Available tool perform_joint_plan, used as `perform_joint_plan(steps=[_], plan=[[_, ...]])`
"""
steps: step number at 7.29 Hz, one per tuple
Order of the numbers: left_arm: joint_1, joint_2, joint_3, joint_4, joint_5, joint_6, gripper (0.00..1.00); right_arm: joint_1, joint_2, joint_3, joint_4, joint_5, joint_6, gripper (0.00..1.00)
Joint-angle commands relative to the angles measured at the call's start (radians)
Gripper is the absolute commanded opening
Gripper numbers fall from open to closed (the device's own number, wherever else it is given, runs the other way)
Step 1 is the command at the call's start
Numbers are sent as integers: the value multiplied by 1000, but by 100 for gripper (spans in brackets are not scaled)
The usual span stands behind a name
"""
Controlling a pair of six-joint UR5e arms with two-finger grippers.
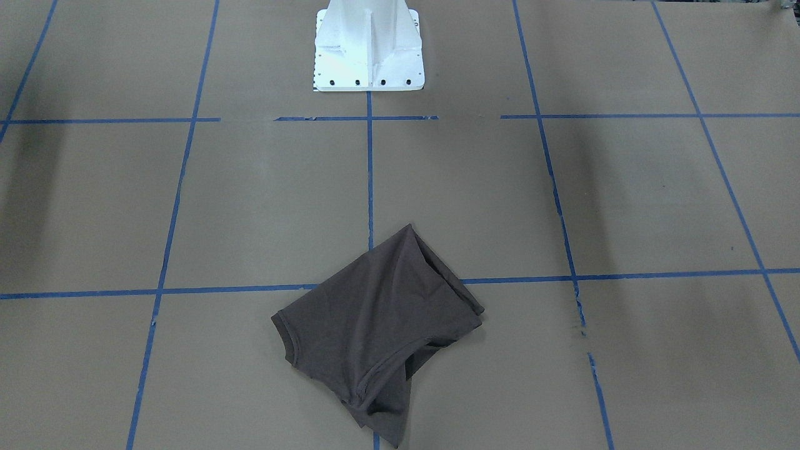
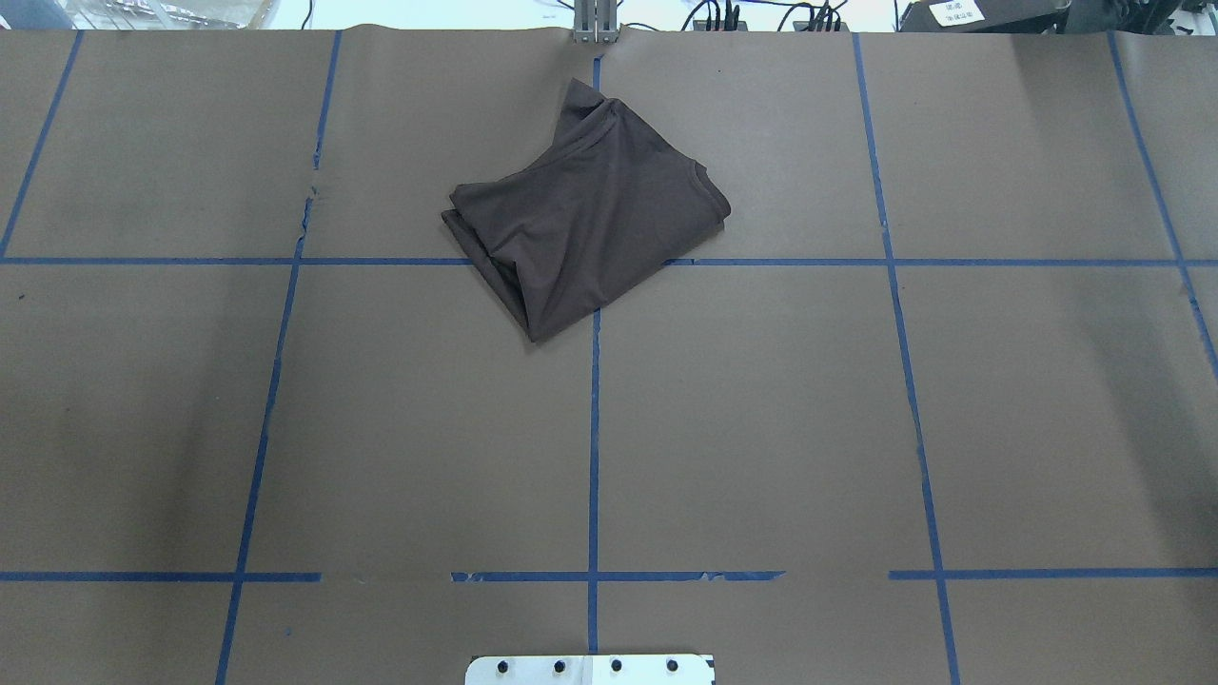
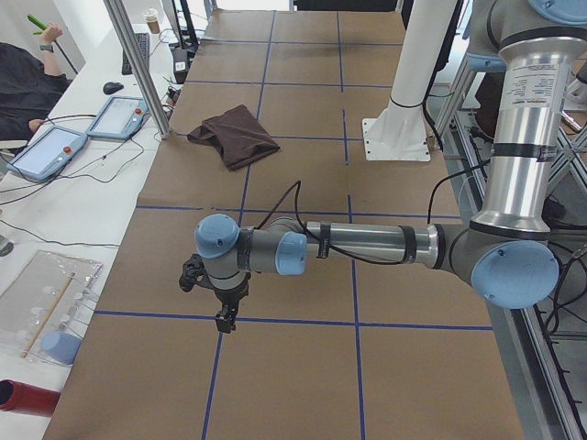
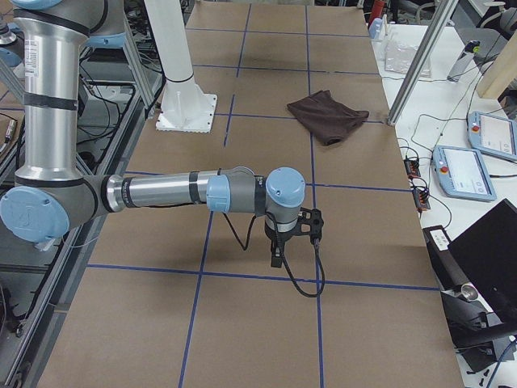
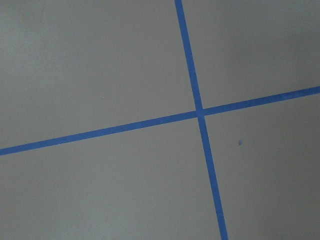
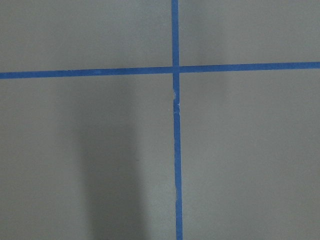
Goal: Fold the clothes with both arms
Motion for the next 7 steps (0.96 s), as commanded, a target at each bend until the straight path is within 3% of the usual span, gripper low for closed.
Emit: perform_joint_plan(steps=[1, 3, 7], plan=[[0, 0, -1, -1, 0, 0, 100, 0, -2, -41, 56, -8, -2, 100], [0, 0, -4, 0, 0, 0, 100, 1, -10, -110, 179, -4, 10, 100], [0, 0, -4, 0, 0, 0, 100, 1, -9, -102, 181, 7, 10, 100]])
